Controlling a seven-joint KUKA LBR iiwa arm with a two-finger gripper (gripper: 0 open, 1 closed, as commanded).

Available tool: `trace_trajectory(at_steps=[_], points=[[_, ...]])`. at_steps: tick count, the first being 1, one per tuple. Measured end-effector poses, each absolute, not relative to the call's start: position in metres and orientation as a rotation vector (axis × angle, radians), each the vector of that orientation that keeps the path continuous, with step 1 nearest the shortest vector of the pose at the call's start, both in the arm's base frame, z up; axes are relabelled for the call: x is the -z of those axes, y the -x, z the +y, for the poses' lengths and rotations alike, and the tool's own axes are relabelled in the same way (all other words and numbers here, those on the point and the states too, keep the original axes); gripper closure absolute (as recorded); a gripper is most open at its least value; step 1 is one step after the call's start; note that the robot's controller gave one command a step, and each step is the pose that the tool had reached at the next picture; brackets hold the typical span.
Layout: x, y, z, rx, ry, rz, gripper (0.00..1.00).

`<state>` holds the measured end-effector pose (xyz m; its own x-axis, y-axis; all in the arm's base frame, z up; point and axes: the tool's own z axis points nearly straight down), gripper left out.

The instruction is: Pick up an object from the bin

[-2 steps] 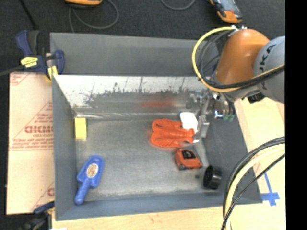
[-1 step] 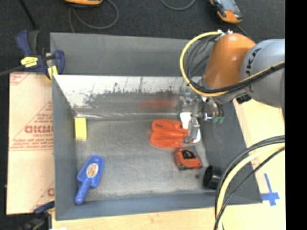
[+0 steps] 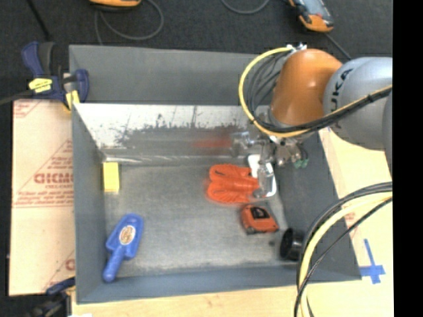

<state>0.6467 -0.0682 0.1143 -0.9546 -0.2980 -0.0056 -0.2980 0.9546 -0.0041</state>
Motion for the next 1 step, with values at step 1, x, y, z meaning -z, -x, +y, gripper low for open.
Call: trace_trajectory(at_steps=[1], points=[[-0.0942,-0.6441,-0.0611,0.003,0.736,3.049,0.00]])
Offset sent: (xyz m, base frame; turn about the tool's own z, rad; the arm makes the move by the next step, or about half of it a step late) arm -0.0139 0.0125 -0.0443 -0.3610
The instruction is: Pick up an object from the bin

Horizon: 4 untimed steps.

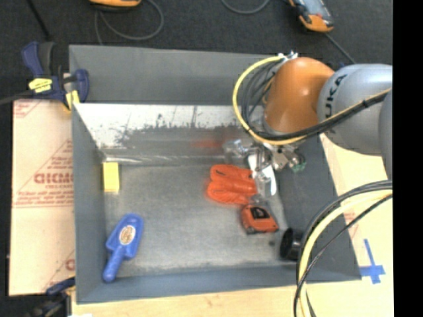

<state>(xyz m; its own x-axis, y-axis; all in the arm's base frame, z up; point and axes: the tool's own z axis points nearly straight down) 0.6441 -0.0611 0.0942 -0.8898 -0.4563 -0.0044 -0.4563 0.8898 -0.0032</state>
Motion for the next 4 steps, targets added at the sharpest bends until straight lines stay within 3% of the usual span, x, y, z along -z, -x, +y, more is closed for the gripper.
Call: trace_trajectory(at_steps=[1,2,3,4], points=[[-0.076,-0.637,-0.057,0.007,1.018,2.964,1.00],[-0.076,-0.637,-0.057,0.006,1.018,2.964,1.00],[-0.196,-0.643,-0.043,0.002,1.041,2.959,1.00],[-0.196,-0.643,-0.042,0.001,1.041,2.959,1.00]])
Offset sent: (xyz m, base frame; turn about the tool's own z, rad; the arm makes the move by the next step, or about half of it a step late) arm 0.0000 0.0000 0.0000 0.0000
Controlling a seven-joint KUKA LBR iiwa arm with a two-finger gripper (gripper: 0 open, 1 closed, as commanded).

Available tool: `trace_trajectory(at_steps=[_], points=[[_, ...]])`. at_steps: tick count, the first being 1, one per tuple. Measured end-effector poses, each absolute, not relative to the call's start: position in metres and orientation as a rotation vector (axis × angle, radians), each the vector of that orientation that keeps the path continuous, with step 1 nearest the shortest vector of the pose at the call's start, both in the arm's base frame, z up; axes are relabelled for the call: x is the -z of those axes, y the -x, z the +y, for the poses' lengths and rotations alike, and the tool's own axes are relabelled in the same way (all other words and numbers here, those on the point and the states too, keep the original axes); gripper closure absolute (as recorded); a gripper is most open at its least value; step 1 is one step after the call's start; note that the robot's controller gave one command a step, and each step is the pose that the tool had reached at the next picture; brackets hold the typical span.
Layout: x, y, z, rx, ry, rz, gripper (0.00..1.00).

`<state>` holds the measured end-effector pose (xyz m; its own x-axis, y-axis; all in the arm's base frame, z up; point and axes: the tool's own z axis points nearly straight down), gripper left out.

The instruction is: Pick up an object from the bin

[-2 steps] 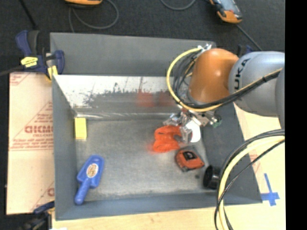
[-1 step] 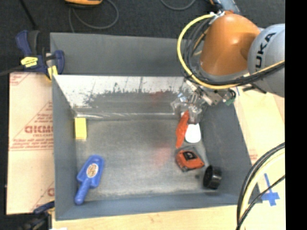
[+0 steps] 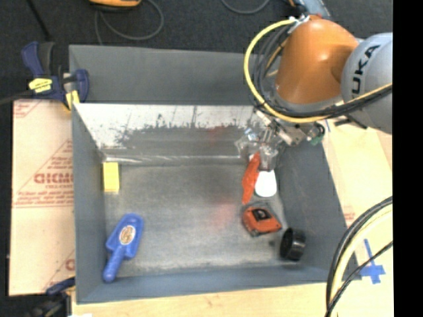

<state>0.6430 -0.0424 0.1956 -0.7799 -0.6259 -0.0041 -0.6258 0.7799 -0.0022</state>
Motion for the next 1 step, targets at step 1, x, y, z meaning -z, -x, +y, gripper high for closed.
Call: trace_trajectory(at_steps=[1], points=[[-0.2377,-0.6430,-0.0462,0.002,1.026,2.970,1.00]])
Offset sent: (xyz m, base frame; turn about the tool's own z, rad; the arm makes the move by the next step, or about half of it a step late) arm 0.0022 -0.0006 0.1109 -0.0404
